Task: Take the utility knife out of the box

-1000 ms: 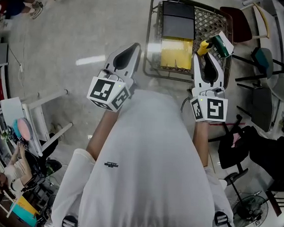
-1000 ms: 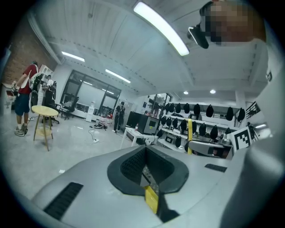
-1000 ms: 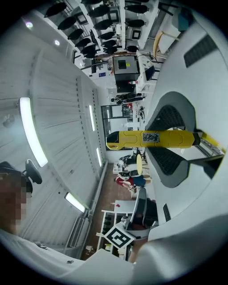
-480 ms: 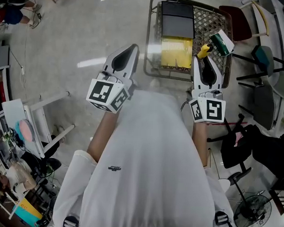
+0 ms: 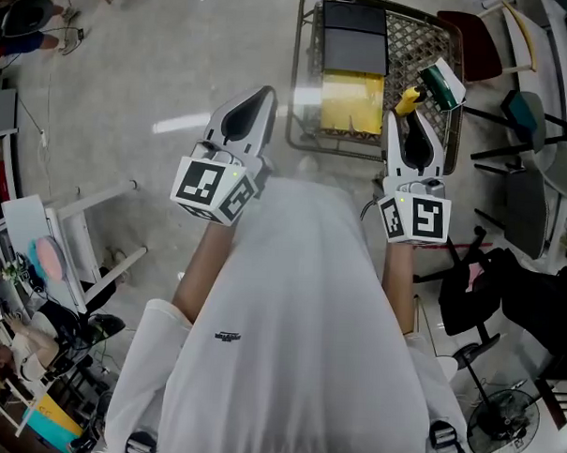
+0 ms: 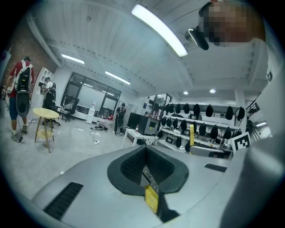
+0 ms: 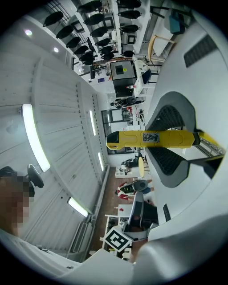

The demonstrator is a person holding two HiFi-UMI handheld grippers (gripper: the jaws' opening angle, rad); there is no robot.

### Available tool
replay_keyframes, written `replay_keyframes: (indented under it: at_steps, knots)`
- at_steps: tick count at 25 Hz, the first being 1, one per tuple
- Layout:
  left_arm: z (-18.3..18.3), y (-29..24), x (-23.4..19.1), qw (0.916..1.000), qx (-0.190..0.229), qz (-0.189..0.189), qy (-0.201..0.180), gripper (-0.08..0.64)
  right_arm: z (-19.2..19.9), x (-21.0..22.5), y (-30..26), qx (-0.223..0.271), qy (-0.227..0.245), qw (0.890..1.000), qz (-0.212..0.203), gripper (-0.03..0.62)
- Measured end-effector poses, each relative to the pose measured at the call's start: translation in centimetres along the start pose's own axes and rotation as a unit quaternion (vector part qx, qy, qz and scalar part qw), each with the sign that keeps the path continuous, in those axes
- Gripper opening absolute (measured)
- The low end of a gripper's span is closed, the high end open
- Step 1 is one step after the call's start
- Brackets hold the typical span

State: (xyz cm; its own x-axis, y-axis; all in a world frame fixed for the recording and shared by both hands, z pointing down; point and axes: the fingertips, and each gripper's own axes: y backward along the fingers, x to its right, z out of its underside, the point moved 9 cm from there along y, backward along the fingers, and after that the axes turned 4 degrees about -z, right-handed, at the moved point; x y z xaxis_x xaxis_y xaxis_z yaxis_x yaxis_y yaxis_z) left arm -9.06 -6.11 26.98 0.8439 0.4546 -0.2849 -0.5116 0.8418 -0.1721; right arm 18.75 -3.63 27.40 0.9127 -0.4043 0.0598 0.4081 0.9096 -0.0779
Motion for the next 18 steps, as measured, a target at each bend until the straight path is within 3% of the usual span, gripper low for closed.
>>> replay_keyframes:
  at_steps: [18]
  knots:
    - [0.0, -0.5, 0.6, 1.0, -0.005, 0.002, -0.003, 0.002, 0.6, 1.1, 0.4, -0.007, -0.009, 1.0, 0.006, 0.103]
